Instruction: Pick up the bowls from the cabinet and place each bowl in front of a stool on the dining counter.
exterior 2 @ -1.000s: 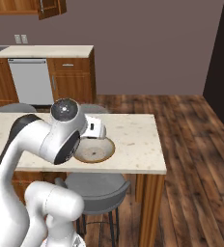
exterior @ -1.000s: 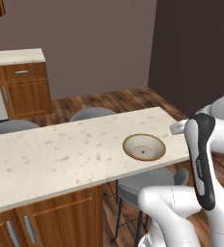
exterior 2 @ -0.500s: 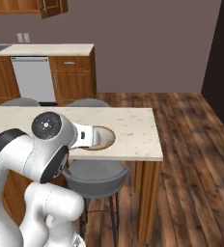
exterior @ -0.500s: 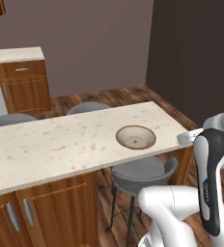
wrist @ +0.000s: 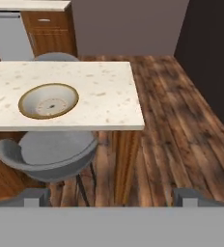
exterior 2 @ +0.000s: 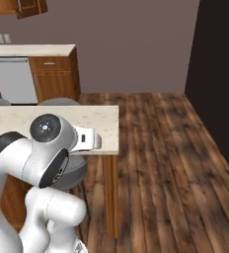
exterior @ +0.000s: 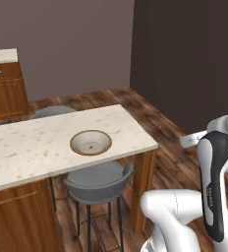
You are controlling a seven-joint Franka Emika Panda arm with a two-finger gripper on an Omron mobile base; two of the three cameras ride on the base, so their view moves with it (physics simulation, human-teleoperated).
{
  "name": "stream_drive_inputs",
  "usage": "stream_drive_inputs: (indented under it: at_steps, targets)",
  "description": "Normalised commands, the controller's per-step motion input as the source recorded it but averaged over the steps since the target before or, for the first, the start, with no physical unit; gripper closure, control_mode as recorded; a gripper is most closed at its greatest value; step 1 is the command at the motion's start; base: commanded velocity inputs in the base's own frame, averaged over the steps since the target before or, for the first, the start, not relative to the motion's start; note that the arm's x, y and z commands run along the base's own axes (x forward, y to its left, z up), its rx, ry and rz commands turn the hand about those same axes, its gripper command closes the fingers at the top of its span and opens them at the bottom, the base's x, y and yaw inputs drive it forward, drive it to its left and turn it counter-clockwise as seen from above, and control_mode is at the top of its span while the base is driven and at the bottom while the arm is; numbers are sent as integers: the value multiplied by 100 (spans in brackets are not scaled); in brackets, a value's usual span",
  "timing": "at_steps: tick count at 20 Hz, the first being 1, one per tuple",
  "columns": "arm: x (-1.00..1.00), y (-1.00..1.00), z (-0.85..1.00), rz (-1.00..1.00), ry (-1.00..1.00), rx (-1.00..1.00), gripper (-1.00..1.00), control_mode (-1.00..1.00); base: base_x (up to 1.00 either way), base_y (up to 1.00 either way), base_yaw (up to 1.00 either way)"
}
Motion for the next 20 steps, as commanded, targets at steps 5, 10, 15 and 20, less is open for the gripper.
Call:
stream_drive_inputs:
  at_steps: [5,10,15,20]
  targets:
    - [0,0,0,0,0,0,-100,100,0,-100,-14]
    - [0,0,0,0,0,0,-100,100,0,-100,-13]
    - [0,0,0,0,0,0,-100,100,19,-70,-12]
    - [0,0,0,0,0,0,-100,100,91,-1,-1]
